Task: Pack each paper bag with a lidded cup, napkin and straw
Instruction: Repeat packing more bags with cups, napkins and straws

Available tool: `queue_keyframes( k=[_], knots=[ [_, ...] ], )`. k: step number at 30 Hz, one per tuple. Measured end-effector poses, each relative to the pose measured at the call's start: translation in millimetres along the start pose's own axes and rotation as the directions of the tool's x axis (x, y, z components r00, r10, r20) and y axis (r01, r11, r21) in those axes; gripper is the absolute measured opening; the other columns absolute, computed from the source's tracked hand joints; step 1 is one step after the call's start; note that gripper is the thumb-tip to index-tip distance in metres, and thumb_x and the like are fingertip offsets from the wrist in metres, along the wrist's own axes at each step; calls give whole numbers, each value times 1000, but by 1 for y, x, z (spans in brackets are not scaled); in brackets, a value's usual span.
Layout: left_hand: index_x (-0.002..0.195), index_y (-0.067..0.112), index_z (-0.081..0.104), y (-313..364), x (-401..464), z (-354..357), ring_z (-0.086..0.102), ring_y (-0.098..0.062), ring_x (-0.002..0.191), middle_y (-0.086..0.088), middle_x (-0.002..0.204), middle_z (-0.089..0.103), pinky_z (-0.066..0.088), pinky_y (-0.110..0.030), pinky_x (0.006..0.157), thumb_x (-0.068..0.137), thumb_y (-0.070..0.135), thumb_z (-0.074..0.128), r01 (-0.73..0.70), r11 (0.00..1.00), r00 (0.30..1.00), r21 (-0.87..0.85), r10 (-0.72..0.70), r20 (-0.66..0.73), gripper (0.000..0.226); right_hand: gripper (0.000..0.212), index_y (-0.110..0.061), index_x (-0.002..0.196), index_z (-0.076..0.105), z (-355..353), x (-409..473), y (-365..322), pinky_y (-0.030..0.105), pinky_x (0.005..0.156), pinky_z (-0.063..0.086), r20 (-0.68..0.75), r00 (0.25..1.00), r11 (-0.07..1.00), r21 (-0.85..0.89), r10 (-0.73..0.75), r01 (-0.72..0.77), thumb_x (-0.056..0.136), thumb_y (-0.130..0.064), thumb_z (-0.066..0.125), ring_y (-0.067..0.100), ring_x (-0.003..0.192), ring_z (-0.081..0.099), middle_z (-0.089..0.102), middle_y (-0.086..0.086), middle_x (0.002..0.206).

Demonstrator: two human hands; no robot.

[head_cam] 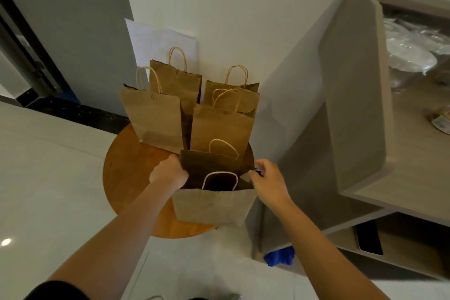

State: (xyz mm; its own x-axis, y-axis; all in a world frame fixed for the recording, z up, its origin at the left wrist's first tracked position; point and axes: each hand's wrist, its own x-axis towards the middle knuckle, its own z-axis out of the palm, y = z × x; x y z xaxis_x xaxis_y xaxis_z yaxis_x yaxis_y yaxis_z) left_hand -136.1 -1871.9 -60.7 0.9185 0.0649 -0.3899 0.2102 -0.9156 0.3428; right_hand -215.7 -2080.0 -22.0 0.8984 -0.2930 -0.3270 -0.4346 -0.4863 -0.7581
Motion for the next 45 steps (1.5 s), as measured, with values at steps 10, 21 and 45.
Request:
queue_keyframes(
  k=[10, 21, 45],
  knots=[
    [140, 19, 35, 91, -64, -89, 60, -16, 88, 0, 102, 62, 47, -29, 71, 94, 30, 52, -378, 925, 880, 35, 371, -296, 49, 35, -16, 130, 45, -38, -31, -79, 18, 59, 43, -104, 985, 990, -46, -138, 133, 95, -23, 50, 4, 77, 49, 48, -11, 89],
    [118, 15, 62, 269, -150, -114, 58, -22, 105, -4, 112, 65, 45, -30, 88, 91, 20, 51, -811, 574, 567, -112, 725, -391, 30, 6, -19, 91, 62, -192, -71, -89, 23, 62, 48, -556, 759, 898, 51, -338, 437, 87, -16, 58, 12, 72, 60, 62, -2, 77],
    [128, 19, 52, 345, -139, -87, 54, -10, 106, 4, 120, 59, 39, -3, 75, 84, 16, 66, -848, 515, 523, -126, 771, -365, 47, 71, -18, 137, 43, -283, 27, -49, 21, 85, 34, -550, 749, 924, -130, -368, 359, 75, -35, 74, 21, 120, 45, 28, 4, 141]
  ],
)
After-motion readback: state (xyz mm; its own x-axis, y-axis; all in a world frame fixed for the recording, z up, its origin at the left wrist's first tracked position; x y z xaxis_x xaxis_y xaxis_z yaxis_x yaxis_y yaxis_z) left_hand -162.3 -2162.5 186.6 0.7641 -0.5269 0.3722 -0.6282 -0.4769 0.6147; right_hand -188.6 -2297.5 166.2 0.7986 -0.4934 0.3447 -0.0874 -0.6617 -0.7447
